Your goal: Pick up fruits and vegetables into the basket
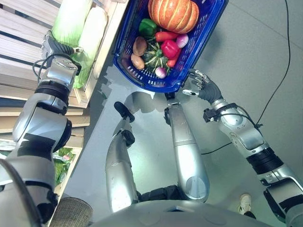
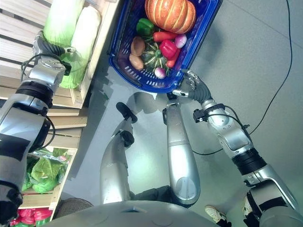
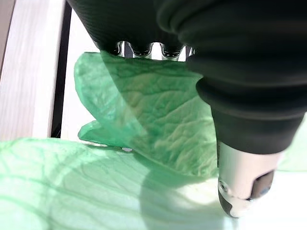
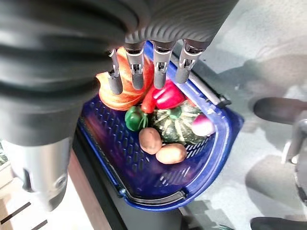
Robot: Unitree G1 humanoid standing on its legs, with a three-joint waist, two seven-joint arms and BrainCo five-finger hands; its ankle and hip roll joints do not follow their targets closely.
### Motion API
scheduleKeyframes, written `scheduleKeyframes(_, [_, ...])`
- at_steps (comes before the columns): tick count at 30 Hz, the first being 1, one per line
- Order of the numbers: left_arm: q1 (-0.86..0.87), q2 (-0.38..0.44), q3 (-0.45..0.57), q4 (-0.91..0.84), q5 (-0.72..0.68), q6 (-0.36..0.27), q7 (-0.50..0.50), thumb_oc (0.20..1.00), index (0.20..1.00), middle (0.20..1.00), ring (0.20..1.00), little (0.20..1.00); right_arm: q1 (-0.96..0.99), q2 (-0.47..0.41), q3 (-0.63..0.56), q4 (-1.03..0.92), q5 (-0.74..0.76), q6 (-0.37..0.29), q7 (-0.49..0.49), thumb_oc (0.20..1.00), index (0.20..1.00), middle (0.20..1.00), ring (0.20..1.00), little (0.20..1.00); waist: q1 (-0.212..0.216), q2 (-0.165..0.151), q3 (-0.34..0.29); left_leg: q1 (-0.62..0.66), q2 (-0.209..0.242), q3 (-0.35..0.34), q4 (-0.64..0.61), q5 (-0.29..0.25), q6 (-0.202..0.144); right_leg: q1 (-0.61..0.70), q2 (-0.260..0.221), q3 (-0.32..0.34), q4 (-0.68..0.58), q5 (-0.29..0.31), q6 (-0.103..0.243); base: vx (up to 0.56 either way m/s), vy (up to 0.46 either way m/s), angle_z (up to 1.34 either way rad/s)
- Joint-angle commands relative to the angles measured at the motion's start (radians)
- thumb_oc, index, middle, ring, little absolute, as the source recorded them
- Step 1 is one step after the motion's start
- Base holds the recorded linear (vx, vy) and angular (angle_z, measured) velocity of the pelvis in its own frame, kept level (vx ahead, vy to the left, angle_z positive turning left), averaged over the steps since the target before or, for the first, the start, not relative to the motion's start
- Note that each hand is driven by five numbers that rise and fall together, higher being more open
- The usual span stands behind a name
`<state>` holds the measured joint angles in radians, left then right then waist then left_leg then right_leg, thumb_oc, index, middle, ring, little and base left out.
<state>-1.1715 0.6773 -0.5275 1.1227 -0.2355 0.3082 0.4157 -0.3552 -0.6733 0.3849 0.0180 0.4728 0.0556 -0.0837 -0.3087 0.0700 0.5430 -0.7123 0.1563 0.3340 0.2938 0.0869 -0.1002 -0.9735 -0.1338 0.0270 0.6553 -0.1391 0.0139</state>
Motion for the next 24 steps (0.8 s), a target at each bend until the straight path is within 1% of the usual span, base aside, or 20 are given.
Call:
scheduleKeyframes(1, [0.022,-0.009,-0.022,0.021,0.03,-0.005,-0.121,1.0,1.0,1.0,1.0,1.0,0.024,-0.007,-0.02,-0.058,0.045,-0.013,0.023,1.0,1.0,1.0,1.0,1.0,-0.061,-0.017,-0.023,-0.058,-0.002,0.007,0.173,-0.128,-0.028,0.009,0.048,0.049,-0.076,0.028,0.038,0.03,0.04,-0.02])
scheduleKeyframes(8, [0.003,-0.009,-0.006,0.058,-0.008,0.015,-0.071,1.0,1.0,1.0,1.0,1.0,0.036,-0.013,-0.022,-0.053,0.056,-0.02,0.021,1.0,1.0,1.0,1.0,1.0,-0.071,-0.015,-0.023,-0.068,0.004,0.013,0.182,-0.126,-0.029,-0.009,0.05,0.059,-0.06,0.024,0.033,0.02,0.027,-0.03])
scheduleKeyframes(12, [-0.01,-0.019,0.009,0.091,-0.092,0.023,-0.104,1.0,1.0,1.0,1.0,1.0,0.037,-0.004,-0.017,-0.045,0.056,-0.027,0.012,1.0,1.0,1.0,1.0,1.0,-0.073,-0.017,-0.023,-0.078,0.005,0.01,0.185,-0.126,-0.032,-0.018,0.052,0.06,-0.057,0.022,0.031,0.0,0.0,0.0])
scheduleKeyframes(15, [-0.009,-0.036,0.026,0.109,-0.164,0.007,-0.121,1.0,1.0,1.0,1.0,1.0,0.03,0.004,-0.01,-0.035,0.059,-0.027,0.0,1.0,1.0,1.0,1.0,1.0,-0.073,-0.017,-0.023,-0.084,0.006,0.011,0.183,-0.124,-0.033,-0.025,0.053,0.06,-0.058,0.024,0.031,0.0,0.0,0.0])
scheduleKeyframes(18, [-0.008,-0.042,0.043,0.117,-0.216,0.019,-0.069,1.0,1.0,1.0,1.0,1.0,0.021,0.009,-0.01,-0.034,0.069,-0.025,-0.013,1.0,1.0,1.0,1.0,1.0,-0.071,-0.02,-0.023,-0.095,0.007,0.008,0.186,-0.122,-0.033,-0.031,0.055,0.059,-0.061,0.026,0.031,0.0,-0.008,-0.02])
scheduleKeyframes(20, [-0.009,-0.041,0.063,0.129,-0.253,0.021,-0.005,1.0,1.0,1.0,1.0,1.0,0.015,0.012,-0.01,-0.03,0.082,-0.025,-0.018,1.0,1.0,1.0,1.0,1.0,-0.069,-0.025,-0.023,-0.106,0.009,0.005,0.192,-0.122,-0.034,-0.038,0.058,0.057,-0.06,0.027,0.031,-0.01,-0.041,-0.07])
scheduleKeyframes(21, [-0.013,-0.039,0.073,0.139,-0.268,0.021,0.011,1.0,1.0,1.0,1.0,1.0,0.013,0.015,-0.009,-0.028,0.085,-0.025,-0.022,1.0,1.0,1.0,1.0,1.0,-0.068,-0.028,-0.023,-0.111,0.01,0.003,0.195,-0.123,-0.035,-0.041,0.06,0.056,-0.059,0.027,0.031,-0.01,-0.047,-0.07])
scheduleKeyframes(24, [-0.018,-0.044,0.084,0.153,-0.277,0.023,0.023,1.0,1.0,1.0,1.0,1.0,0.006,0.023,-0.003,-0.022,0.094,-0.023,-0.027,1.0,1.0,1.0,1.0,1.0,-0.065,-0.034,-0.023,-0.119,0.013,-0.002,0.199,-0.123,-0.035,-0.044,0.062,0.053,-0.058,0.028,0.031,0.0,-0.04,-0.04])
